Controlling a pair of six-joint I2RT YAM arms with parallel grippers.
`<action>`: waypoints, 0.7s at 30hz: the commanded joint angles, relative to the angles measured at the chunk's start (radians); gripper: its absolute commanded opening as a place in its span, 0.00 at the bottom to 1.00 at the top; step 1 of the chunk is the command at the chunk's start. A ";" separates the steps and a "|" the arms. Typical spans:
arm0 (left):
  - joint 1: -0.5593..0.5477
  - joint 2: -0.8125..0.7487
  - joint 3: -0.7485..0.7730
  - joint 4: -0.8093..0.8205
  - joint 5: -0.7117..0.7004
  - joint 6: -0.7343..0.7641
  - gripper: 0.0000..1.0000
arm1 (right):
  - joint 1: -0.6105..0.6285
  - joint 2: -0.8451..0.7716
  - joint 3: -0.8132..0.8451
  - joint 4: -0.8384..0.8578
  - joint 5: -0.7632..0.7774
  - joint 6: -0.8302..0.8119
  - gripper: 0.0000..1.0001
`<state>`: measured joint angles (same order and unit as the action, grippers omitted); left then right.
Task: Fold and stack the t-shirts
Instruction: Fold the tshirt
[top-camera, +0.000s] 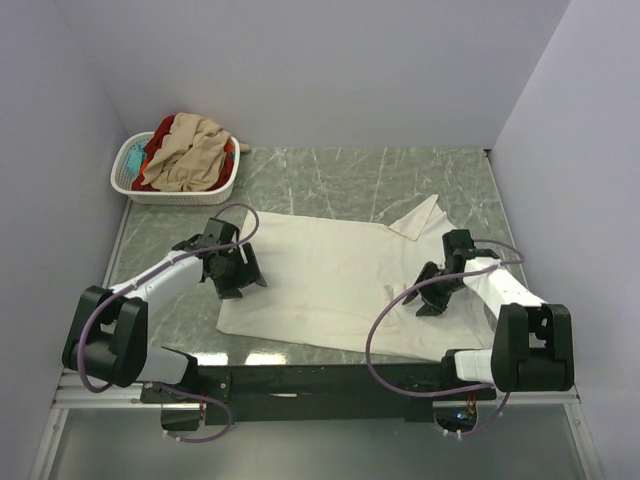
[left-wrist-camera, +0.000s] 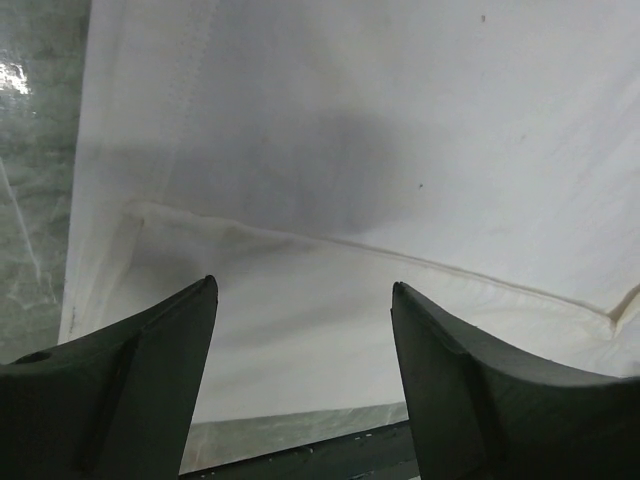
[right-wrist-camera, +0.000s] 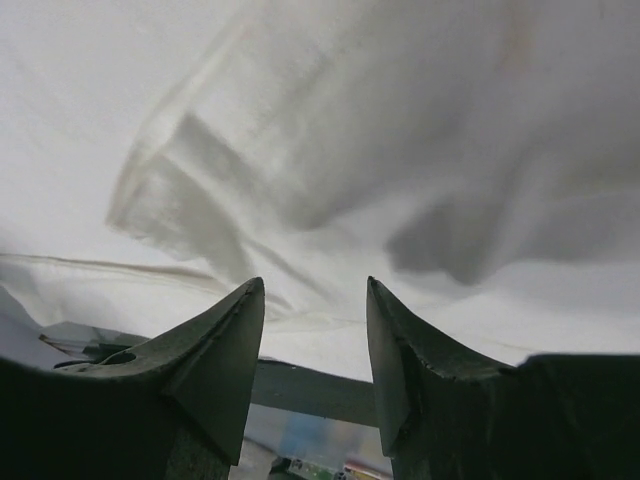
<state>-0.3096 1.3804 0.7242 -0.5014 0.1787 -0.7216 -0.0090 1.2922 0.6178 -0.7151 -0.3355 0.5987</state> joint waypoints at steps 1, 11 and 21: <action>-0.003 -0.046 0.070 -0.016 0.013 -0.004 0.76 | 0.004 -0.024 0.124 -0.084 0.033 0.001 0.53; -0.002 0.066 0.294 -0.003 0.013 0.025 0.78 | 0.003 0.133 0.545 -0.159 0.116 -0.048 0.53; 0.026 0.262 0.507 -0.017 -0.004 0.062 0.77 | -0.062 0.467 0.836 -0.064 0.231 -0.074 0.49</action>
<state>-0.2981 1.6257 1.1564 -0.5217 0.1848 -0.6910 -0.0509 1.7035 1.3769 -0.8181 -0.1757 0.5446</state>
